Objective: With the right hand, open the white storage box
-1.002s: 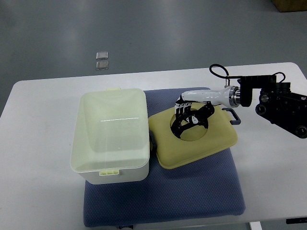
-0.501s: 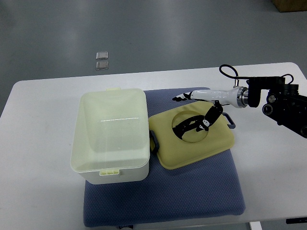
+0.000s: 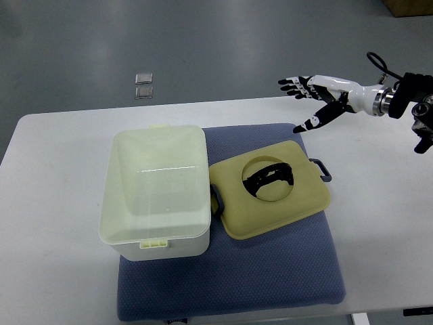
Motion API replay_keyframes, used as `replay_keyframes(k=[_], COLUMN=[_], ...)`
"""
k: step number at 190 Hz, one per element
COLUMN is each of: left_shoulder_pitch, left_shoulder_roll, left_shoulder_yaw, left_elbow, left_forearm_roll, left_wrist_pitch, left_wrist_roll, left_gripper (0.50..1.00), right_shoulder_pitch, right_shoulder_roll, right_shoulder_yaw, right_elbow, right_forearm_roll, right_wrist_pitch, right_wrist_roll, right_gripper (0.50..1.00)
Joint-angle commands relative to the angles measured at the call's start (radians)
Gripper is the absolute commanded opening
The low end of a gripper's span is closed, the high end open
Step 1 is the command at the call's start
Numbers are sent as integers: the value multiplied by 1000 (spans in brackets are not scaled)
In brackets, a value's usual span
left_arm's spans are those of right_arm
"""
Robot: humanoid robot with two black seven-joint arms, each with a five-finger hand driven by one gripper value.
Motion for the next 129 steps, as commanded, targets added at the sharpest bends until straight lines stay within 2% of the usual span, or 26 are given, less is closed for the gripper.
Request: replay_keyframes(k=[1, 15, 24, 44, 57, 90, 129], left_shoulder_pitch=[0, 0, 0, 0, 0, 0, 0], left_shoulder_roll=[0, 0, 0, 0, 0, 0, 0], left_shoulder_yaw=[0, 0, 0, 0, 0, 0, 0], left_elbow=[-1, -1, 0, 2, 2, -1, 0], left_forearm_roll=[1, 1, 1, 0, 0, 1, 1], left_wrist_pitch=[0, 0, 0, 0, 0, 0, 0], left_wrist_roll=[0, 0, 0, 0, 0, 0, 0], left_gripper=[1000, 1000, 1000, 1000, 1000, 1000, 1000], right_shoulder_pitch=[-4, -10, -15, -27, -44, -92, -95], right_shoulder_roll=[81, 113, 150, 196, 213, 279, 292], right_shoulder_yaw=[91, 131, 137, 134, 140, 145, 145], right_elbow=[-87, -133, -152, -158, -158, -161, -161], right_forearm_roll=[248, 476, 651, 913, 1030, 1090, 1090], right_wrist_pitch=[-3, -22, -63, -170, -204, -203, -203], right_wrist_roll=[-36, -89, -117, -135, -123, -117, -99], right_gripper=[946, 946, 946, 946, 946, 948, 948])
